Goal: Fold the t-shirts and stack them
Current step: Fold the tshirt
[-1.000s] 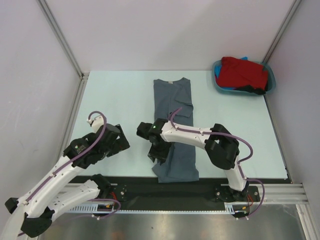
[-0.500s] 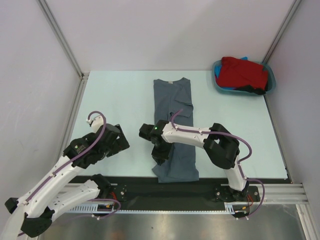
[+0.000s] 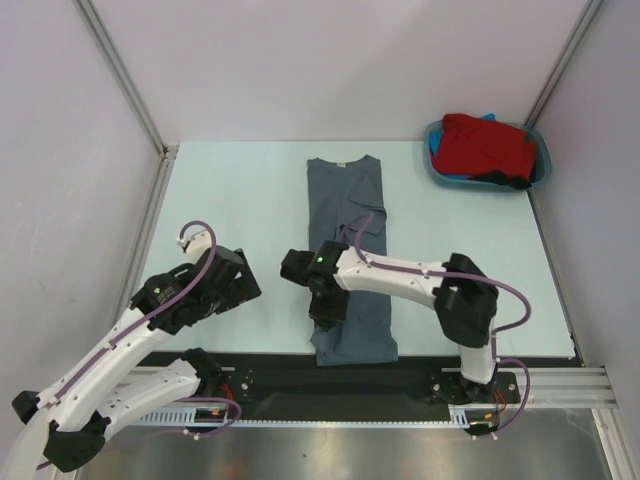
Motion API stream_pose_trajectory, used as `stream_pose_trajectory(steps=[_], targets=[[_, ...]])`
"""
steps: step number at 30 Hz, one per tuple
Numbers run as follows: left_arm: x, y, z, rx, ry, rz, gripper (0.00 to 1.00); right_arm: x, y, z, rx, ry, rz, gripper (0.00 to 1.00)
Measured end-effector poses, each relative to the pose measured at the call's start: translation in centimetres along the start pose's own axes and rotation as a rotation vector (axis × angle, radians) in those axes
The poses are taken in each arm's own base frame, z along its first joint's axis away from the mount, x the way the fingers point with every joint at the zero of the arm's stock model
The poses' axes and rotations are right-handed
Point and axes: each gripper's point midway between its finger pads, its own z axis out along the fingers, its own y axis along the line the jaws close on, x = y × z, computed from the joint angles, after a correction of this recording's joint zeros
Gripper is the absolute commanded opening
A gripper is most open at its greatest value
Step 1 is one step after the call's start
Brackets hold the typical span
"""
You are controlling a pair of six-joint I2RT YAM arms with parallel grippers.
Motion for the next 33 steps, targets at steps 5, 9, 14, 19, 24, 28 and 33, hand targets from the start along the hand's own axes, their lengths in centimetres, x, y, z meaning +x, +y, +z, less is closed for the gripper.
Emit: stream_pose_trajectory(steps=[5, 9, 14, 19, 24, 28, 33], targets=[[0.1, -0.3, 0.0, 0.012, 0.007, -0.003, 1.00, 1.7, -2.2, -4.4, -0.051, -0.048, -0.100, 0.00], [0.3, -0.7, 0.0, 0.025, 0.020, -0.004, 1.00, 3.1, -5.4, -4.8, -0.002, -0.046, -0.144, 0.07], [0.5, -1.1, 0.3, 0.031, 0.037, 0.000, 1.00, 3.8, -9.4, -3.0, 0.105, -0.023, -0.134, 0.71], [0.8, -1.5, 0.5, 0.037, 0.057, 0.012, 1.00, 3.9, -11.6, -2.7, 0.150, -0.022, -0.122, 0.77], [1.4, -2.6, 0.5, 0.084, 0.096, 0.057, 1.00, 3.4, -12.5, -3.3, 0.128, -0.059, -0.090, 0.80], [3.6, -6.0, 0.8, 0.265, 0.208, 0.144, 1.00, 2.7, -14.4, -2.7, 0.153, -0.094, -0.073, 0.84], [8.1, -6.9, 2.7, 0.324, 0.395, 0.241, 1.00, 1.4, -17.7, -2.1, 0.156, -0.121, -0.022, 0.83]])
